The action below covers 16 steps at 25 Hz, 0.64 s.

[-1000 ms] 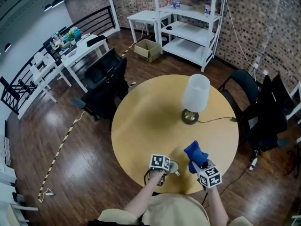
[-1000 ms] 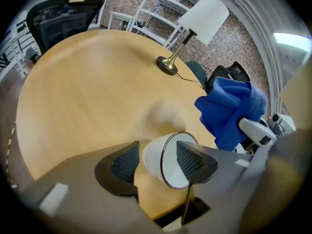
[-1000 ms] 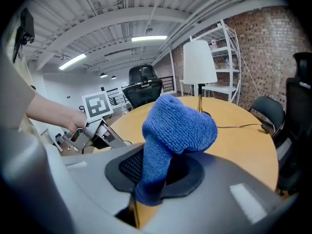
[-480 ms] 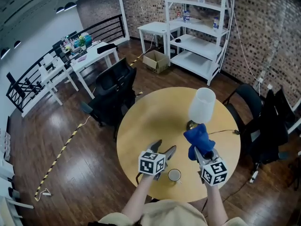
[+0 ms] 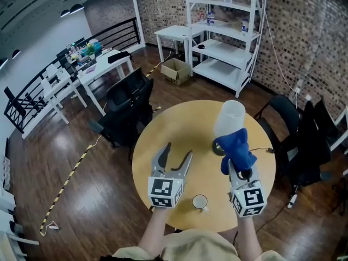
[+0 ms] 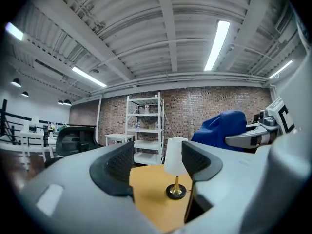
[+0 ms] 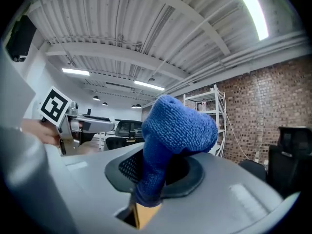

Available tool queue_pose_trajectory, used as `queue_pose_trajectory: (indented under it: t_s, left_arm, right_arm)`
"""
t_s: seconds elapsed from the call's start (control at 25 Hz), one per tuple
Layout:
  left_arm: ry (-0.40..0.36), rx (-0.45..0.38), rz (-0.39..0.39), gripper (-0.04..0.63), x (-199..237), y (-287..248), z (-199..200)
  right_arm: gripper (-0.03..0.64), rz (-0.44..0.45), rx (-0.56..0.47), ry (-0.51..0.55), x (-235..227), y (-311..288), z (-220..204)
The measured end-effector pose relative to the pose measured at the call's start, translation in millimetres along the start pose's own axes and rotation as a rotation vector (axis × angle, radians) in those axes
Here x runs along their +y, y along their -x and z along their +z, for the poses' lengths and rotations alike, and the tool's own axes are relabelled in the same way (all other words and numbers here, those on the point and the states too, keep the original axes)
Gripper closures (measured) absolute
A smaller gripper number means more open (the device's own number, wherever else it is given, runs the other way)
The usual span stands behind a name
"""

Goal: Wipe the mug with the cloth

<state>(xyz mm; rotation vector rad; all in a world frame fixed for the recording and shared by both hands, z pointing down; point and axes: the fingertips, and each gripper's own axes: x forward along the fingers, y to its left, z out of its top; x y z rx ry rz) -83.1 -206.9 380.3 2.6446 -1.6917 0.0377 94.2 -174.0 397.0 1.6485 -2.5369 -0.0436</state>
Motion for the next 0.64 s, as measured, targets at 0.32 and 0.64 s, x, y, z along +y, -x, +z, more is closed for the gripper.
queue_pose_trajectory:
  t_s: [0.32,0.64]
  left_arm:
    - [-0.003,-0.022,-0.019,0.296,-13,2,2]
    - [-0.012,-0.101,-0.004,0.302,-19,3,18]
  right_arm:
    - [0.538,-0.004,0.002,-0.018,4,5,0]
    - [0.538,-0.046,-0.008,-0.022,-8,10,2]
